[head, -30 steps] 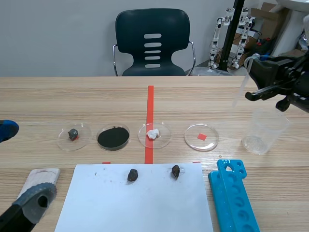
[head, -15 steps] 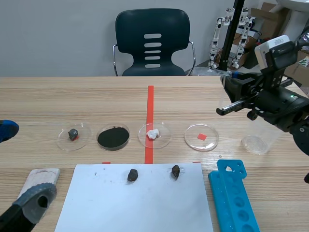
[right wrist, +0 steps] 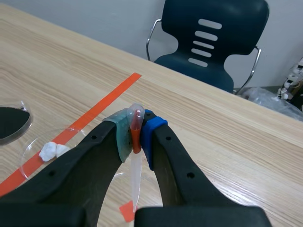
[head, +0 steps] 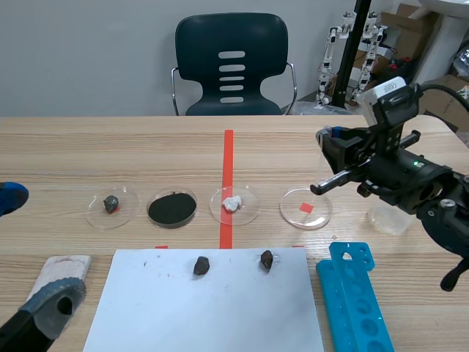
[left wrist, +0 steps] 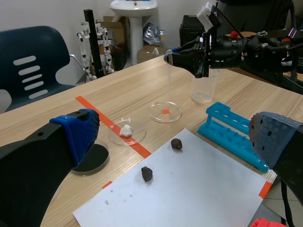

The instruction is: Draw acid from the petri dish

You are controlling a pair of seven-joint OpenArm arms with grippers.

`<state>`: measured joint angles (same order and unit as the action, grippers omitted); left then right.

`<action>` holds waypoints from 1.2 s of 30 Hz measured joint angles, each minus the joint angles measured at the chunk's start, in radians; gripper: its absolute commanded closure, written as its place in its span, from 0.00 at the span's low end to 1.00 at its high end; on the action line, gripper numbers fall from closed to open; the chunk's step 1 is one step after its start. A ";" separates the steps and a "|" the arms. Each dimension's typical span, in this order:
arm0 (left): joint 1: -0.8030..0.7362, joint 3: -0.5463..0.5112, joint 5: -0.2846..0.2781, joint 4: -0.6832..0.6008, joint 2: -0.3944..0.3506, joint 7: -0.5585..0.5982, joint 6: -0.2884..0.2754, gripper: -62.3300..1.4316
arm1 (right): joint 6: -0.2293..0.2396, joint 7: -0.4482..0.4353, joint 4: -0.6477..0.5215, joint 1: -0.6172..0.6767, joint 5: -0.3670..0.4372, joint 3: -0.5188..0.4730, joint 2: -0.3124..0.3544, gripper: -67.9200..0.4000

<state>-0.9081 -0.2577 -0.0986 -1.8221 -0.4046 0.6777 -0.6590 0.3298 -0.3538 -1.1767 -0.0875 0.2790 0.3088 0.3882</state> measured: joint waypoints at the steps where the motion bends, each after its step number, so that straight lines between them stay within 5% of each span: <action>1: 0.000 0.000 0.000 0.000 0.000 0.000 0.000 0.00 | 0.000 -0.002 0.006 0.000 0.000 0.002 0.000 0.99; 14: 0.000 0.000 0.000 0.000 0.000 0.000 0.000 0.00 | 0.004 -0.136 0.095 0.000 -0.073 0.034 0.000 0.99; 36: 0.000 0.000 0.000 0.000 0.000 0.000 0.000 0.00 | 0.004 -0.136 0.095 0.000 -0.073 0.034 0.000 0.99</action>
<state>-0.9081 -0.2577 -0.0986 -1.8221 -0.4046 0.6777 -0.6590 0.3336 -0.4900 -1.0817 -0.0879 0.2062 0.3428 0.3878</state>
